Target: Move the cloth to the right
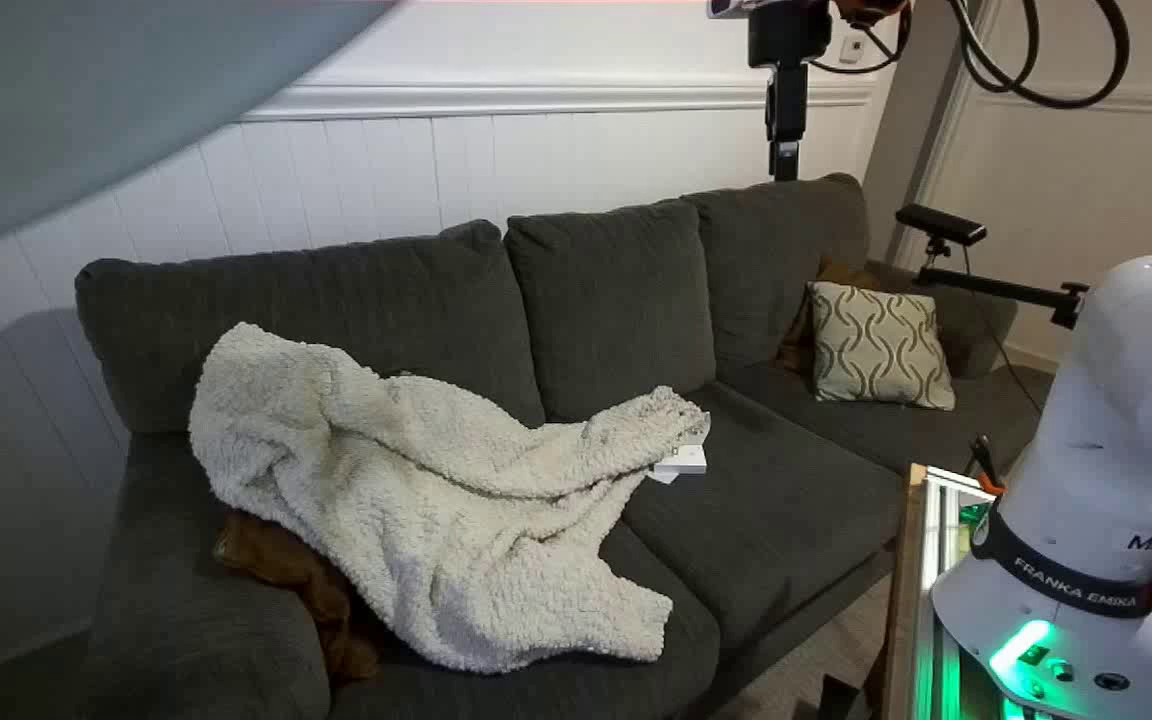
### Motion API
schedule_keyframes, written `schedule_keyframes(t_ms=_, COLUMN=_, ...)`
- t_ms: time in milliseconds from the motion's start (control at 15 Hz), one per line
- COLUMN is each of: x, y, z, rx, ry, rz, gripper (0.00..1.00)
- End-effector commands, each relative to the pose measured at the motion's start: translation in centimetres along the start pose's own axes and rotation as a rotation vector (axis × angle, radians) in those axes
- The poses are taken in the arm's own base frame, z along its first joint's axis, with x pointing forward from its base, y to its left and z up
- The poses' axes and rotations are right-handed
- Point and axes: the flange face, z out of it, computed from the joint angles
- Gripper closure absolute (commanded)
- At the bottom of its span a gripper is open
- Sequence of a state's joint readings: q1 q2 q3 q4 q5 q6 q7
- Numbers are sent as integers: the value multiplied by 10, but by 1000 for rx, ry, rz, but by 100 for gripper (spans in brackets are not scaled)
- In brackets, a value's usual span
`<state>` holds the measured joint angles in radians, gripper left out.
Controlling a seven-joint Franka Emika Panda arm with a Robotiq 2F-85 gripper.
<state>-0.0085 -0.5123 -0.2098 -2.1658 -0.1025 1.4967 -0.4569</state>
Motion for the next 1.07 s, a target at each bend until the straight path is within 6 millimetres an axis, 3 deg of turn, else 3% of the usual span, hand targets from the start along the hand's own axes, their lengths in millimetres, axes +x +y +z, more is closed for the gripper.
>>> schedule_keyframes(t_ms=0, x=0, y=0, z=-1, rx=1, ry=-1, rz=0, gripper=0)
schedule_keyframes(t_ms=333, x=0, y=0, z=-1, rx=1, ry=-1, rz=0, gripper=0)
schedule_keyframes(t_ms=667, x=111, y=-26, z=18, rx=-128, ry=237, rz=-207, gripper=0)
schedule_keyframes(t_ms=867, x=184, y=-43, z=48, rx=-108, ry=354, rz=-339, gripper=0)
schedule_keyframes(t_ms=1000, x=226, y=-41, z=71, rx=-73, ry=402, rz=-433, gripper=0)
